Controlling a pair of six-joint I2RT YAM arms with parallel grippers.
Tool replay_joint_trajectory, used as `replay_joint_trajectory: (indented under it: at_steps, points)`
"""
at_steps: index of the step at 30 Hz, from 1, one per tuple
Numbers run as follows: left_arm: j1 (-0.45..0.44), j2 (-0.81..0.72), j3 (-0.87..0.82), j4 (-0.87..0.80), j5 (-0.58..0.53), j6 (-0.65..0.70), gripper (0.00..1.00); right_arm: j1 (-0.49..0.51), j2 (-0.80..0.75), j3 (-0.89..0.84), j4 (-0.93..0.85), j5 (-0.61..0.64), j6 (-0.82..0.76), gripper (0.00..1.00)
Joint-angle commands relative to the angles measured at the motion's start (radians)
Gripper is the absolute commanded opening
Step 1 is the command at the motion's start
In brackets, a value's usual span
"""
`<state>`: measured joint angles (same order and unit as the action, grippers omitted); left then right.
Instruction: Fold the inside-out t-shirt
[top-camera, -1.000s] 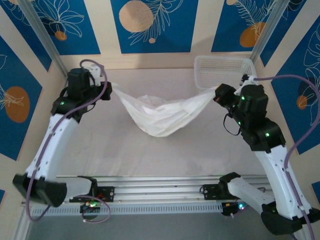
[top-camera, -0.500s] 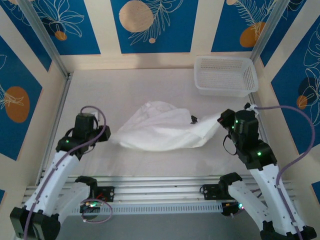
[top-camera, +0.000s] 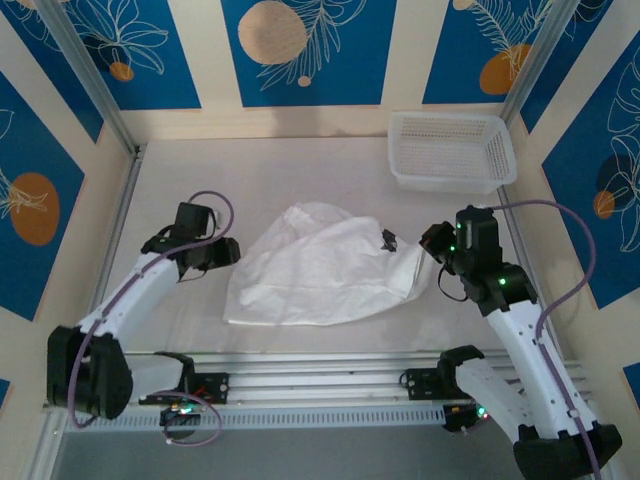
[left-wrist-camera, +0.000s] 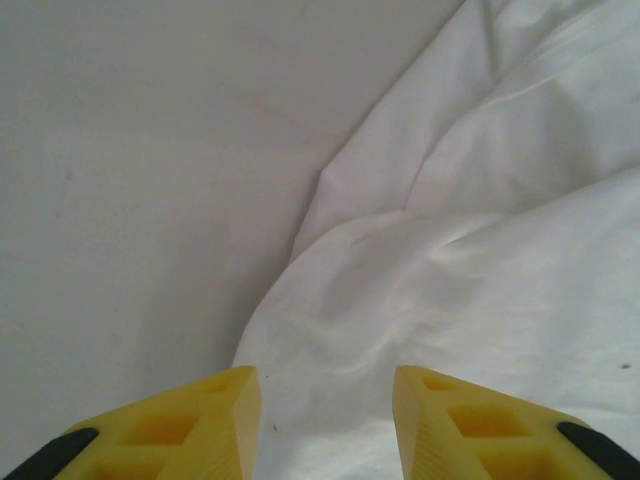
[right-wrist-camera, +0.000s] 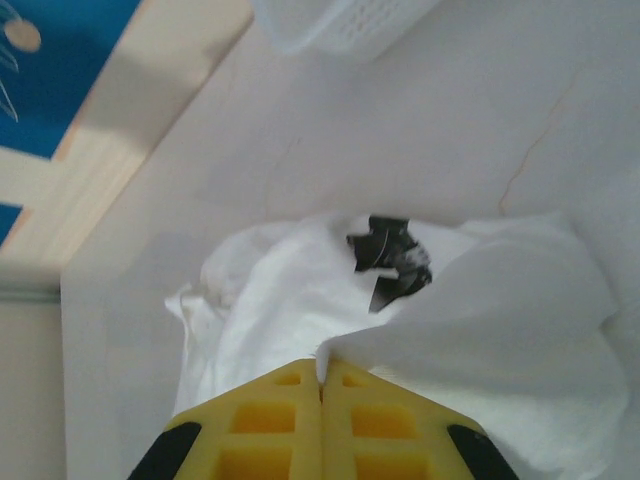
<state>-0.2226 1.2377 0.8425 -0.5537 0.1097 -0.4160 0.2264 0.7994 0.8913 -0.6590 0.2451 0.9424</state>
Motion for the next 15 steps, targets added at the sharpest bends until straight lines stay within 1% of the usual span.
replay_joint_trajectory:
  at_steps: [1,3,6,10,11,14,15]
  points:
    - [0.011,0.056,-0.021,0.024,0.015,0.012,0.37,-0.007,0.010,0.011,0.006,-0.127,-0.029,0.00]
    - [0.011,0.106,-0.035,0.041,0.018,0.004,0.35,-0.007,0.014,0.009,0.008,-0.141,-0.030,0.00]
    - [0.012,0.149,-0.069,0.091,0.035,-0.017,0.33,-0.007,0.012,0.005,0.012,-0.141,-0.026,0.00]
    - [0.011,0.172,-0.108,0.125,-0.023,-0.009,0.33,-0.006,0.008,0.007,0.008,-0.136,-0.024,0.00]
    - [0.011,0.179,-0.116,0.129,-0.033,-0.008,0.34,-0.007,0.008,0.007,0.007,-0.135,-0.024,0.00]
    - [0.011,0.186,-0.147,0.161,-0.036,-0.025,0.41,-0.006,0.009,0.006,0.008,-0.138,-0.024,0.00]
    - [0.011,0.187,-0.157,0.171,-0.029,-0.030,0.41,-0.008,0.011,0.005,0.010,-0.140,-0.025,0.00]
